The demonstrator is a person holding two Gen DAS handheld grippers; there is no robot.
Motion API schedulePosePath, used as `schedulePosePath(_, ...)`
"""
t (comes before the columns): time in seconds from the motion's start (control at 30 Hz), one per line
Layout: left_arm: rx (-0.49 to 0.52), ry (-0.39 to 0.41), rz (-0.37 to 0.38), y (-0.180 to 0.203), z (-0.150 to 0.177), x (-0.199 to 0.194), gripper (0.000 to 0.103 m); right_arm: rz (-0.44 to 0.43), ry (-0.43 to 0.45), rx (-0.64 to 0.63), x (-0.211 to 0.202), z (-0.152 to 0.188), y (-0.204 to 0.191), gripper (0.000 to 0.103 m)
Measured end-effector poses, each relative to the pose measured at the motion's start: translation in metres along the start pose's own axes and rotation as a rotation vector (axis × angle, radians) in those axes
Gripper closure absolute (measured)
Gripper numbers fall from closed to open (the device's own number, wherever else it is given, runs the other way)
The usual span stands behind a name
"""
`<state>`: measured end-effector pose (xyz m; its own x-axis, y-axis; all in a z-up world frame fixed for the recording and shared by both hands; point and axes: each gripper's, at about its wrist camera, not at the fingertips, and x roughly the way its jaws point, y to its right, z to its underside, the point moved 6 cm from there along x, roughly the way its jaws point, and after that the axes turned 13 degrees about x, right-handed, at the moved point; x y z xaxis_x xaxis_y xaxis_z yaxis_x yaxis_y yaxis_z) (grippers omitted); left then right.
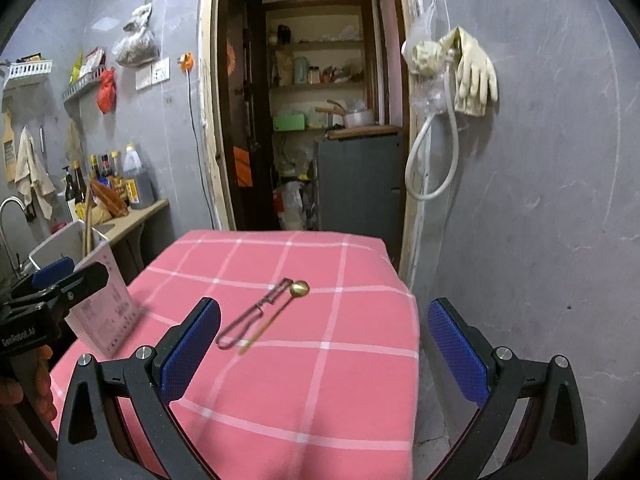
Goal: Organize utensils
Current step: 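Move both open tools back toward the gold spoon and wire peeler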
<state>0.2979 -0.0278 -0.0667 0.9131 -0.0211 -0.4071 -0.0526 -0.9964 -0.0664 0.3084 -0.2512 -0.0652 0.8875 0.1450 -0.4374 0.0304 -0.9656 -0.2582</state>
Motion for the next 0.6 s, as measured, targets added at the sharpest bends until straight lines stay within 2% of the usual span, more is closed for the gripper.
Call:
schedulePosePath(0.13, 0.011, -0.06, 0.019, 0.013, 0.011, 0.026, 0.0, -0.026, -0.062, 0.012, 0.031, 0.006, 0.013, 0.001)
schedulePosePath(0.33, 0.026, -0.208, 0.031, 0.026, 0.034, 0.073, 0.0, -0.088, -0.175, 0.031, 0.084, 0.021, 0.024, 0.002)
schedulePosePath(0.4, 0.02, -0.256, 0.042, 0.029, 0.042, 0.086, 0.0, -0.118, -0.206, 0.034, 0.1, 0.026, 0.023, 0.008)
schedulePosePath(0.43, 0.018, -0.279, 0.044, 0.03, 0.047, 0.092, 0.002, -0.134, -0.227, 0.038, 0.108, 0.028, 0.022, 0.015)
schedulePosePath(0.47, 0.013, -0.299, 0.052, 0.032, 0.051, 0.098, 0.003, -0.152, -0.247, 0.04, 0.118, 0.031, 0.021, 0.02)
schedulePosePath(0.6, 0.001, -0.379, 0.092, 0.038, 0.069, 0.118, 0.024, -0.197, -0.305, 0.026, 0.149, 0.037, 0.015, 0.032)
